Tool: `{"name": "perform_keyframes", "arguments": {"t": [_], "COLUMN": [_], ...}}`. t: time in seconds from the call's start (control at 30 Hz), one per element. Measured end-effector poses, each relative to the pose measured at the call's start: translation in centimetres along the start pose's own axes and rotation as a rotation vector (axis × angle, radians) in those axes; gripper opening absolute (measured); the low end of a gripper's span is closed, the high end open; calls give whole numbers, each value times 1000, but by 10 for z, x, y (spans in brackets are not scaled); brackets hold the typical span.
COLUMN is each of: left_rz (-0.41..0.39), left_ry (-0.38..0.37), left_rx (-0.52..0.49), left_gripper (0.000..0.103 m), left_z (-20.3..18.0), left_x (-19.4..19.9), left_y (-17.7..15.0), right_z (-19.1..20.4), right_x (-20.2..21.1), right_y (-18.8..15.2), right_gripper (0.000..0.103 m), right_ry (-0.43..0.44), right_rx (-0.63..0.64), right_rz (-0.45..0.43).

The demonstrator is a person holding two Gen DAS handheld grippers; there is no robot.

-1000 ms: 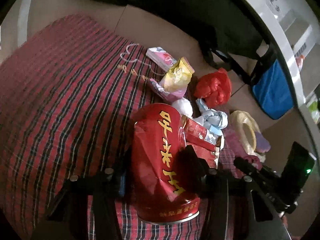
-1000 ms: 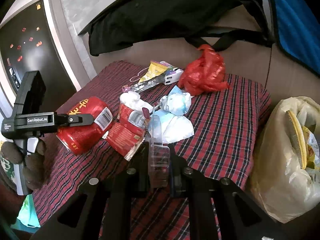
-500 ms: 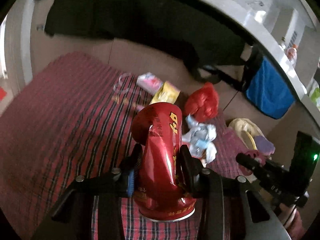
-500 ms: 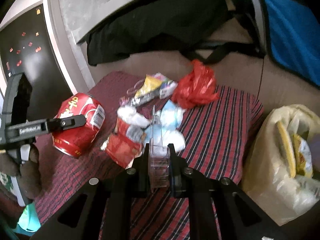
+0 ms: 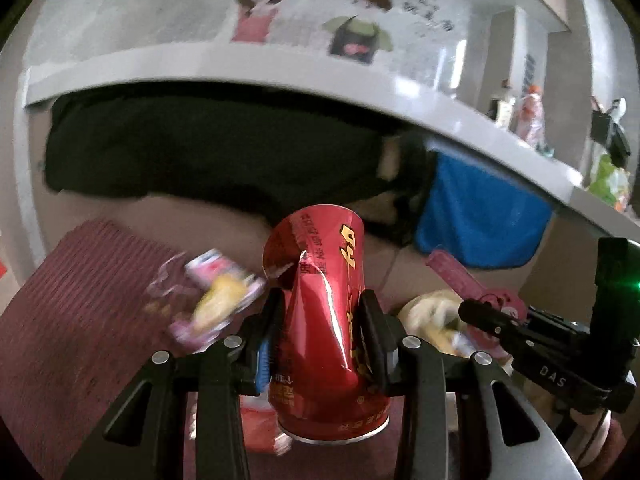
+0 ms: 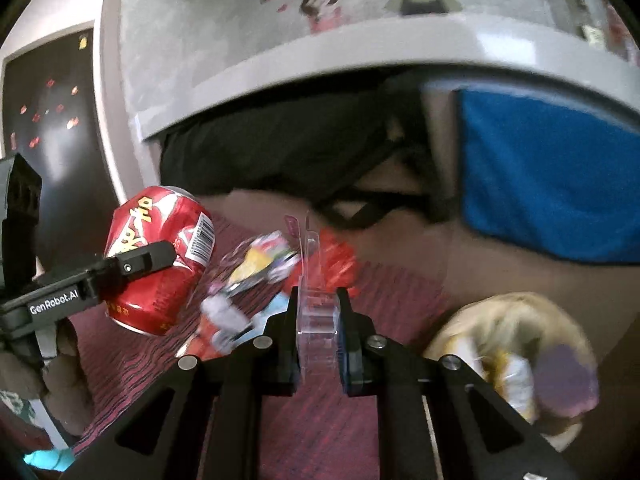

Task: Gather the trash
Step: 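Carry the red can and clear plastic over the beige bin with both tools, then open both tools to drop the can and plastic into the bin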

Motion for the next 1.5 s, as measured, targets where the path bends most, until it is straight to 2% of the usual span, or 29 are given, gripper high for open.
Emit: {"name": "perform_keyframes", "arguments": {"t": [0.07,0.17,0.33,0.6,0.87,0.93,1.0,1.03,1.07,1.1,1.2,1.3,1.5], "left_rz": [-8,31,67,99,154,188,249,283,315,330,372,341,224], "left_ry": [-31,-92,-134,-148,-149,-175,-240,-280,-310,-312,-321,-291,-176], "left_rx": [-16,-40,-80,-104,-104,-90,-62,-49,-32,-26,10,9,-23], "left_gripper": [39,39,39,39,39,39,39,41,45,47,48,48,48], "left_z": [-27,-70,-120,-165,-171,-171,-171,-171,-169,-168,-160,-148,-110], "left_x": [-13,-42,-77,-114,-140,-151,-165,-172,-179,-184,-191,-183,-149], "left_y": [2,-4,-18,-46,-57,-58,-62,-64,-66,-67,-68,-60,-36], "right_z": [-21,-53,-102,-153,-173,-177,-180,-181,-183,-186,-192,-196,-190], "right_x": [18,41,65,72,61,56,51,47,43,39,29,27,36], "right_y": [5,5,-3,-20,-35,-37,-40,-42,-45,-50,-61,-71,-68], "right_gripper": [13,13,13,13,13,13,16,21,34,40,42,42,42], "right_ry": [-38,-96,-161,-202,-219,-218,-210,-211,-222,-238,-249,-260,-286], "right_rx": [2,-6,-56,-141,-176,-184,-187,-183,-180,-184,-211,-249,-256], "right_rz": [-26,-43,-41,-43,-34,-26,-22,-16,-3,8,41,57,34]}}
Point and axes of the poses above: each gripper's, at about its wrist camera, not at the fingertips, and x roughly against the way its jaws point, z to its left, y to its top, the point moved 5 cm from there along -x, roughly the way its jaws point, and after that the axes turned 7 degrees about x, right-handed, at the moved point
